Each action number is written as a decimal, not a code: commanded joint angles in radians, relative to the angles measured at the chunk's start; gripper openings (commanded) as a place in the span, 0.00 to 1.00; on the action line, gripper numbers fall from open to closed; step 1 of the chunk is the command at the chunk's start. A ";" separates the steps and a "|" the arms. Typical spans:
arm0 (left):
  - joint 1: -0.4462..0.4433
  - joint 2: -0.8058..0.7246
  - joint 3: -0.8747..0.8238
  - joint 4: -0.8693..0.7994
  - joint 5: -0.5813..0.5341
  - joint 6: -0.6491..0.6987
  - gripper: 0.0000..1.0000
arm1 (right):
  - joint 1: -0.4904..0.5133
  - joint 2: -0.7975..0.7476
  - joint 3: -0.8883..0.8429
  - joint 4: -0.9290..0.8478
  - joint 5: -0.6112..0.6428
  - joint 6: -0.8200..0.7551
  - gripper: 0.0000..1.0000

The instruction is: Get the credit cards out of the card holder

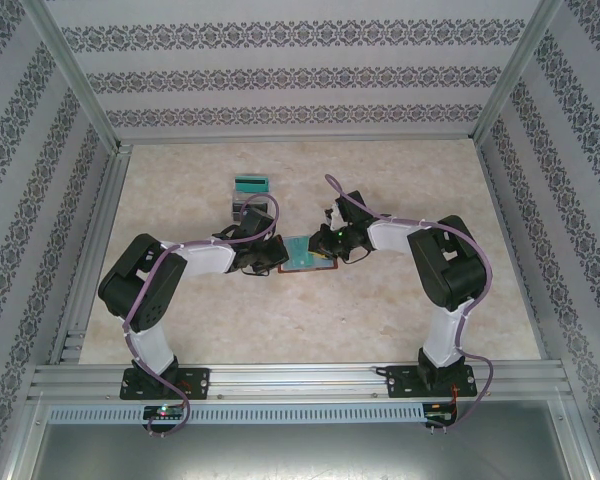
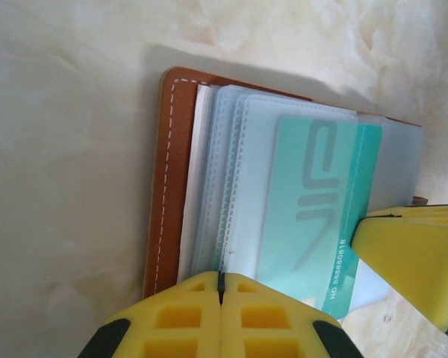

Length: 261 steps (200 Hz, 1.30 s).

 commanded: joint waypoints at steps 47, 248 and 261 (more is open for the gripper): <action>-0.008 0.023 0.002 -0.087 -0.004 0.023 0.00 | -0.054 -0.065 -0.075 0.036 -0.013 -0.012 0.00; 0.037 -0.285 0.061 0.044 0.144 -0.039 0.45 | -0.157 -0.504 -0.144 0.059 -0.174 0.030 0.00; 0.042 -0.296 0.038 0.160 0.188 -0.093 0.45 | -0.156 -0.519 -0.145 0.111 -0.198 0.072 0.00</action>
